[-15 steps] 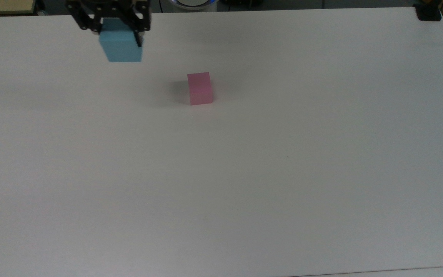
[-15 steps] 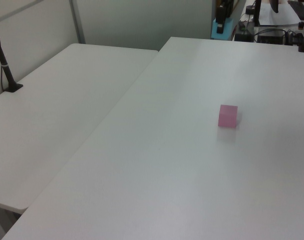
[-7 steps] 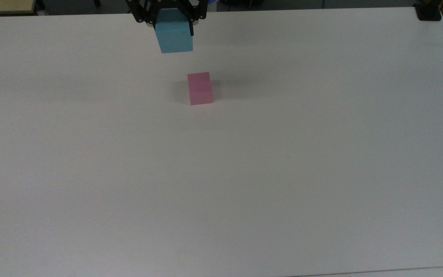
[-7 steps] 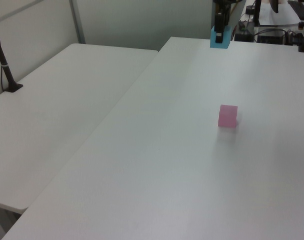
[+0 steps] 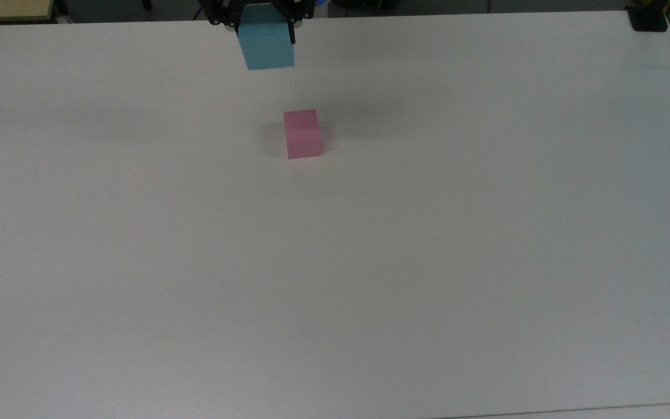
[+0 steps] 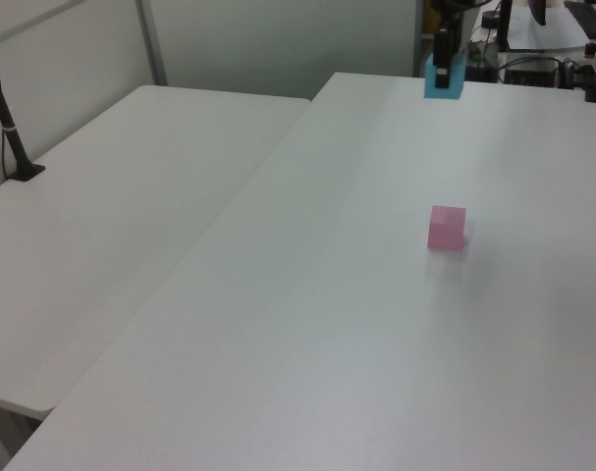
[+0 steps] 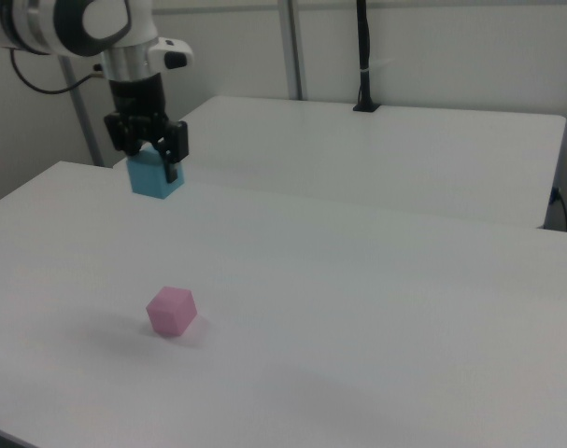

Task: Put blue cube on pink cube
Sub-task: 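Lift the light-blue cube and carry it above the pink cube, then lower the light-blue cube onto the pink cube's top face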

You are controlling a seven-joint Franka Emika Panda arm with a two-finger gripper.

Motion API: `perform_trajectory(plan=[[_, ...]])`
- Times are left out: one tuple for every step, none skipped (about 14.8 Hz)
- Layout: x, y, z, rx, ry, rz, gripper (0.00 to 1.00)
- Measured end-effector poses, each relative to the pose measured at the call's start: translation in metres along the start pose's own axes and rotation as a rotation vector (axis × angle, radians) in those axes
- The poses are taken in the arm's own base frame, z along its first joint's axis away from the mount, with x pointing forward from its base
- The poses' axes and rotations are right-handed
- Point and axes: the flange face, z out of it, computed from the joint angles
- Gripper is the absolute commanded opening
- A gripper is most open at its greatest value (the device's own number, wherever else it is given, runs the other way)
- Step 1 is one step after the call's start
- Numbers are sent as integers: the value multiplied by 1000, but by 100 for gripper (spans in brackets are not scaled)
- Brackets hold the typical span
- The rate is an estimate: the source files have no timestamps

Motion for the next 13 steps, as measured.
perform_trajectory(plan=[[-11,-4,0,6,-5,-10,27],[-23,-10,-1,13,-9,-22,27],[-35,-16,0,15,-15,-37,27],[-49,-24,1,10,-21,-59,27],[-56,-28,3,8,-26,-69,26],[-61,-32,8,8,-27,-78,26],[-62,-33,12,8,-23,-81,26],[-61,-34,17,9,-14,-83,26],[-59,-36,25,8,-2,-86,26],[-57,-36,35,5,9,-87,26],[-55,-36,46,-2,21,-89,26],[-54,-35,66,-12,33,-91,26],[-53,-34,84,-18,40,-92,25]])
